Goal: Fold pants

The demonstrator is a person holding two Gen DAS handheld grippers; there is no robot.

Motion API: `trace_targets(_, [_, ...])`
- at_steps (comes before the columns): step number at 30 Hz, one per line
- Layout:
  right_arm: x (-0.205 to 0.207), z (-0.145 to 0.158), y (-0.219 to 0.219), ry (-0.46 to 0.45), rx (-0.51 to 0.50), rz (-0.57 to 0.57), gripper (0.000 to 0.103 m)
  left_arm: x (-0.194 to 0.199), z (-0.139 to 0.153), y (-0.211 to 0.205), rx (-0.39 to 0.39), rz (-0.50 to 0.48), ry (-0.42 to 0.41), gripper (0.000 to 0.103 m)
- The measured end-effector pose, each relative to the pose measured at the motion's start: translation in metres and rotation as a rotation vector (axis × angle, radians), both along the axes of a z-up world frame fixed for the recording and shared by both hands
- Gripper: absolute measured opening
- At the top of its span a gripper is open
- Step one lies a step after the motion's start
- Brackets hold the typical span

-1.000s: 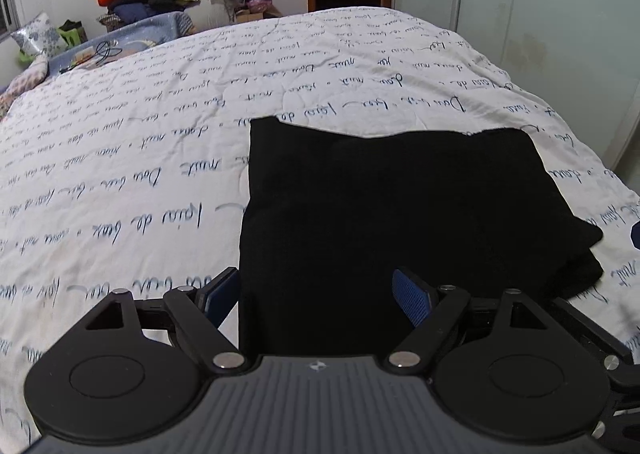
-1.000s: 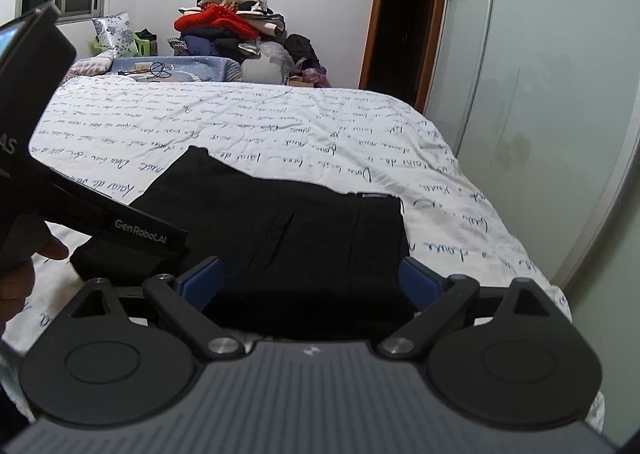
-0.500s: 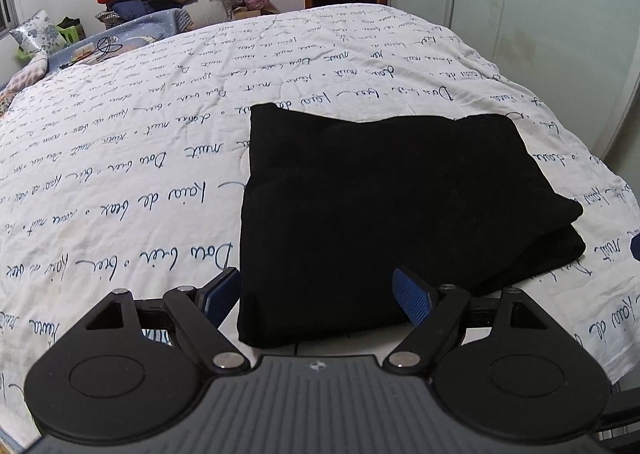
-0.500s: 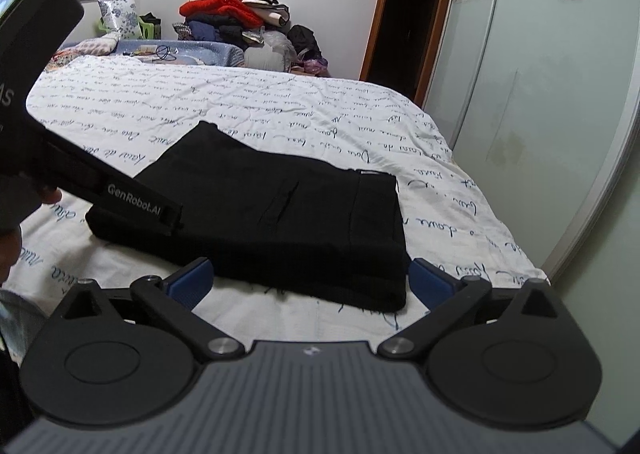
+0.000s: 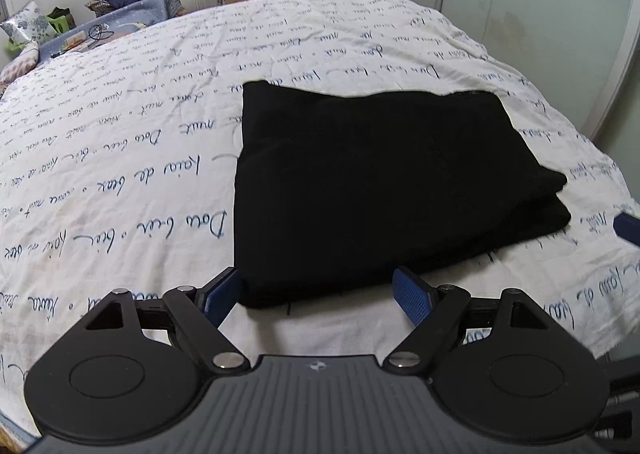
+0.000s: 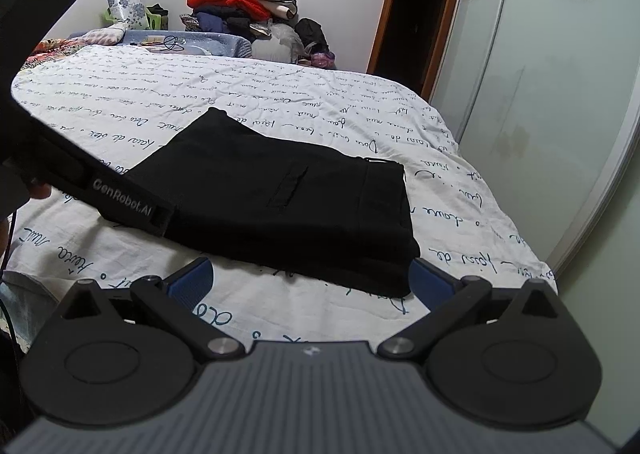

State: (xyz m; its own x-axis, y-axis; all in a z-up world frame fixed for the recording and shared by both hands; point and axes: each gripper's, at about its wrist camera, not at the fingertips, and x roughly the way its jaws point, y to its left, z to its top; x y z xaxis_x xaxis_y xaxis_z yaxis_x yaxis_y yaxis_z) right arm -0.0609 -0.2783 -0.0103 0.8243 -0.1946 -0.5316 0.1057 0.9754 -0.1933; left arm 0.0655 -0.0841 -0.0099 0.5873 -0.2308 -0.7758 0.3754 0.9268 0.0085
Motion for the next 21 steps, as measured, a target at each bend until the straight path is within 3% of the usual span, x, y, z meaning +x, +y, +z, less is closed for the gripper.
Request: trace_targets(21, [0.0017, -0.0012, 0.0016, 0.006, -0.009, 0.006, 0.103, -0.0003, -0.0031, 0.0074, 0.012, 0.005, 0.009, 0.083])
